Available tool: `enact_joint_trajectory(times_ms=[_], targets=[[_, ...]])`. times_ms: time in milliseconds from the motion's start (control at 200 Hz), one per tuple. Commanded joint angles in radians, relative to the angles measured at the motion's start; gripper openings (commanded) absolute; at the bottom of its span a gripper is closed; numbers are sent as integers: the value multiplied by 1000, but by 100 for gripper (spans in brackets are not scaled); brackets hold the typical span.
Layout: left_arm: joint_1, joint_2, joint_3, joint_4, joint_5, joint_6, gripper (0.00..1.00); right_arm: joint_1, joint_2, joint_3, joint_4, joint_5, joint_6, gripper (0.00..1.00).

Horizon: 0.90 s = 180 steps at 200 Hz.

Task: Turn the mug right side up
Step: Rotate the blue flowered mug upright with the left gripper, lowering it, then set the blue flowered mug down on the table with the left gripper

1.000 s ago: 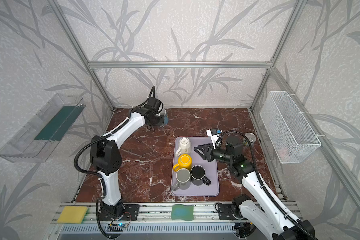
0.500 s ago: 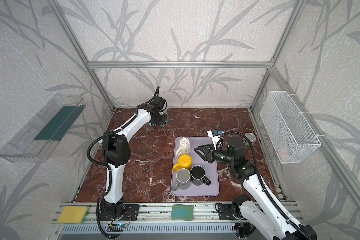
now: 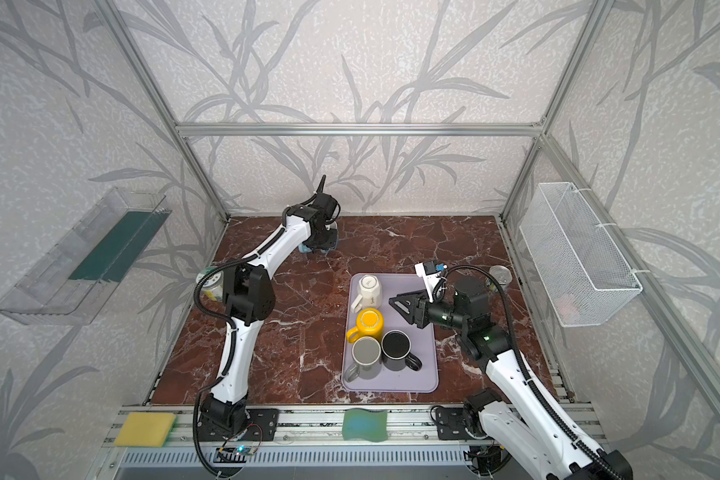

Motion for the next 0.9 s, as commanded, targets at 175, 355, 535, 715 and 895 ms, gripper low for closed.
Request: enact_joint_trajectory(times_ms=[175,355,535,715,895], targets=[[-7,69,165,-83,-54,-20,0,-6,-20,-1,21,-14,-3,41],[-8,96,212,-114,-64,-18,0,-6,-23,-1,18,-14,-3,41],[-8,102,214,-115,-60,-15,0,-6,-23,-4,23,-13,-1,41],[-8,112,214,-118,-38,-14,0,-6,-25,-5,22,-13,0,41],[-9,117,214,-128,-38,-7,0,-6,-26,1,14,-11,-3,41]])
